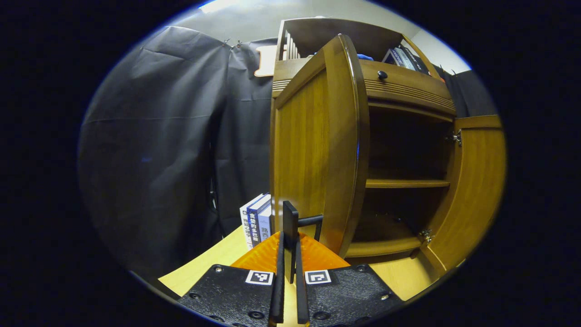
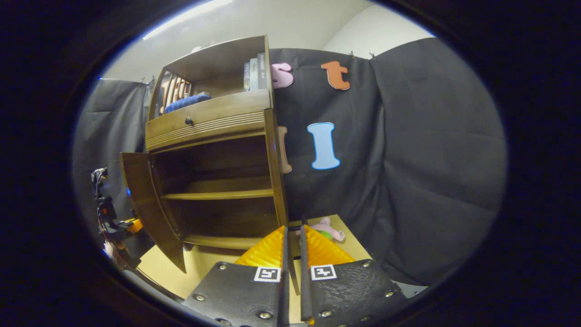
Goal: Open the right door of the double-door shoe cabinet with the right hand, and open the left door with the left hand.
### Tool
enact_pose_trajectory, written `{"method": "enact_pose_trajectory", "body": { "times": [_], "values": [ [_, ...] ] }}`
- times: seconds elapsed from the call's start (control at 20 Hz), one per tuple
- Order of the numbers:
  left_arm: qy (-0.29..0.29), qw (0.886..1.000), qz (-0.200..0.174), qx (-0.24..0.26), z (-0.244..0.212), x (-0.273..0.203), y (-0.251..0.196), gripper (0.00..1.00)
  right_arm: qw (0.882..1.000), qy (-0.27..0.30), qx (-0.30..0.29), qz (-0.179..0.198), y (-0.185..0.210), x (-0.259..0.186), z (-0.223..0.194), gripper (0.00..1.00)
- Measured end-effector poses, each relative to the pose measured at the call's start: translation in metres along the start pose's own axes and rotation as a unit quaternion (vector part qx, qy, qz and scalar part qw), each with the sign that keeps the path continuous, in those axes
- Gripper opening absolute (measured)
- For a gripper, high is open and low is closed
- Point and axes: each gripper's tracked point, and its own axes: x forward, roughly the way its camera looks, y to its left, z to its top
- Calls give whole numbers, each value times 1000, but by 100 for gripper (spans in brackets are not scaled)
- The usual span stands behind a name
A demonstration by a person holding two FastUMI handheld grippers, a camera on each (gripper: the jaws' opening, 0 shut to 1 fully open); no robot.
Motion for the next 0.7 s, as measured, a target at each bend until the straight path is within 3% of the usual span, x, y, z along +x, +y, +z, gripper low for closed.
{"method": "enact_pose_trajectory", "body": {
  "times": [0.3,0.5,0.55,0.7],
  "values": [
    [-1,1000,21,-8,-1,-10,28,7,999,4,4,34,21,13,-2,10],
    [2,999,40,-11,2,-15,50,11,998,4,8,54,35,23,-3,10],
    [3,999,47,-12,3,-16,56,6,998,4,9,59,37,24,-4,10],
    [3,999,46,-24,2,-16,61,4,997,6,12,71,45,31,-4,10]
  ]
}}
